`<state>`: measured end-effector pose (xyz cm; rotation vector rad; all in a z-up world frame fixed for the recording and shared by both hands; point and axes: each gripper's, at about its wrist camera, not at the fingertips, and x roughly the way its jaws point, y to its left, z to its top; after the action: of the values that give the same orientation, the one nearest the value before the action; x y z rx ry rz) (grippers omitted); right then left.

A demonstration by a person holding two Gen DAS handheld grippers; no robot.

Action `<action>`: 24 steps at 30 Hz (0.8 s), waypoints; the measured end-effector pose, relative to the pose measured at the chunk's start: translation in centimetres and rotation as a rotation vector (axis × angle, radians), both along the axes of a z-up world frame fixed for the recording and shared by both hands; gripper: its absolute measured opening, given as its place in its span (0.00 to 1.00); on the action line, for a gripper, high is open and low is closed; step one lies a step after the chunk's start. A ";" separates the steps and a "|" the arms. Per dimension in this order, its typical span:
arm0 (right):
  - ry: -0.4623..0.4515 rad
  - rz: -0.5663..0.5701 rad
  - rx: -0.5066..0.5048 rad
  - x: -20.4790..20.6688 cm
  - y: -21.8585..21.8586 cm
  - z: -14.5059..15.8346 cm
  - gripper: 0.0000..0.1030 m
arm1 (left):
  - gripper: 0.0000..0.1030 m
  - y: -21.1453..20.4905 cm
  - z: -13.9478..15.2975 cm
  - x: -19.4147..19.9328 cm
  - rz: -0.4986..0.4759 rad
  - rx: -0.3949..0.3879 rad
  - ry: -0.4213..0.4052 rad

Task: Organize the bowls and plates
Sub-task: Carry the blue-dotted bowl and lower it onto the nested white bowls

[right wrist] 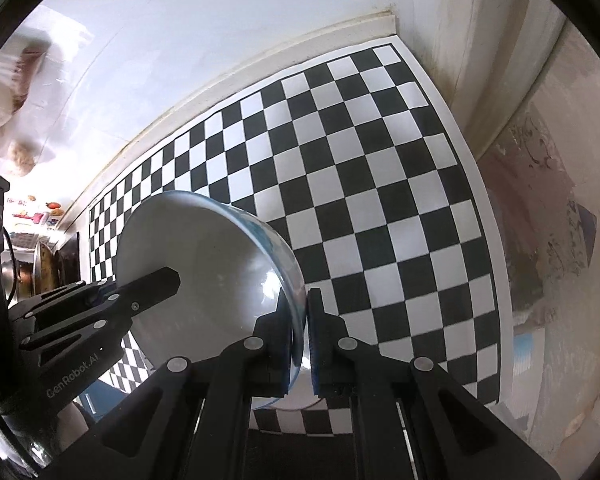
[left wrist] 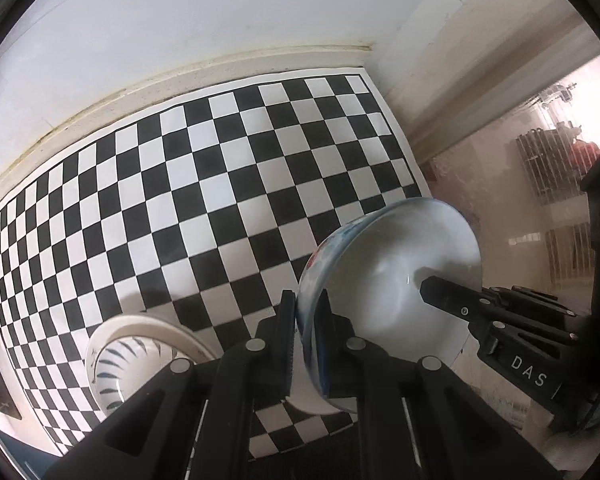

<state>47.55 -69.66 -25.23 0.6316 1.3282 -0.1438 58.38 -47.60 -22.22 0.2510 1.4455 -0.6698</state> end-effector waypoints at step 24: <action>0.155 0.008 0.068 -4.1 3.1 -8.3 0.08 | 0.07 1.4 -7.9 -4.8 -0.053 0.126 0.127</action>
<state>43.50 -66.61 -33.49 0.6831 1.4900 -0.1440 53.58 -46.25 -30.08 0.3506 1.6099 -0.6476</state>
